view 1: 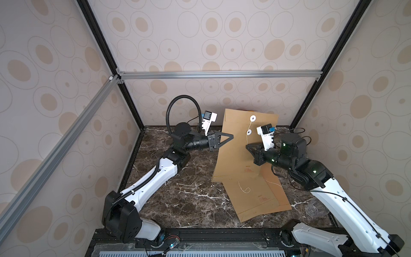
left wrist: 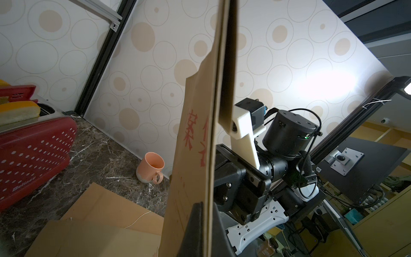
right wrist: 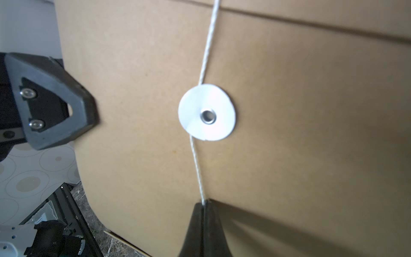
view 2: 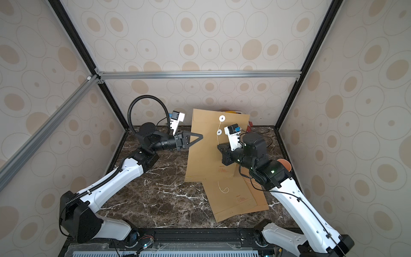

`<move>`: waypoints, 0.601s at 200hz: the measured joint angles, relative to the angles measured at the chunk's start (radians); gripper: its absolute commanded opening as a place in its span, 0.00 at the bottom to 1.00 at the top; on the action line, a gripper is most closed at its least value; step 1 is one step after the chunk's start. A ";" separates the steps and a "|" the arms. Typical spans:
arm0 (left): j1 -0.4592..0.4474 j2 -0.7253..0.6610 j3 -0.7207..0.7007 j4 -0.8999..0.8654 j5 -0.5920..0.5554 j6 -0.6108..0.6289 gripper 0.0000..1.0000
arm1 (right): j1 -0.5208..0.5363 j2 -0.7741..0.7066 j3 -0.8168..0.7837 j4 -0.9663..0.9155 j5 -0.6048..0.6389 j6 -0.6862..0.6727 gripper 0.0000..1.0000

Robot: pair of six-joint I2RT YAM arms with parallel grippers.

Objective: Close the mouth of the file bag
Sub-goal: Close the file bag.

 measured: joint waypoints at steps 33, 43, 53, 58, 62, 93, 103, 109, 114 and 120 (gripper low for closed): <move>0.000 -0.018 0.000 -0.073 -0.002 0.053 0.00 | -0.105 -0.071 -0.044 -0.013 -0.042 -0.036 0.41; 0.000 -0.025 0.001 -0.088 -0.001 0.067 0.00 | -0.161 -0.088 -0.052 -0.023 -0.078 -0.050 0.47; 0.000 -0.031 0.004 -0.103 -0.001 0.076 0.00 | -0.218 -0.102 -0.059 -0.029 -0.122 -0.050 0.50; 0.000 -0.032 0.005 -0.108 -0.001 0.079 0.00 | -0.244 -0.108 -0.064 -0.031 -0.143 -0.057 0.52; 0.000 -0.033 0.006 -0.110 -0.001 0.082 0.00 | -0.266 -0.114 -0.069 -0.031 -0.161 -0.056 0.53; 0.000 -0.034 0.008 -0.123 -0.002 0.098 0.00 | -0.401 -0.151 -0.107 -0.024 -0.322 -0.058 0.56; 0.000 -0.034 0.008 -0.124 -0.002 0.101 0.00 | -0.440 -0.152 -0.109 -0.013 -0.382 -0.058 0.56; 0.000 -0.034 0.008 -0.124 -0.001 0.102 0.00 | -0.461 -0.150 -0.109 -0.002 -0.415 -0.058 0.57; 0.000 -0.034 0.008 -0.124 0.000 0.103 0.00 | -0.479 -0.148 -0.109 0.007 -0.443 -0.058 0.57; 0.000 -0.035 0.008 -0.124 0.001 0.104 0.00 | -0.499 -0.146 -0.113 0.018 -0.474 -0.058 0.57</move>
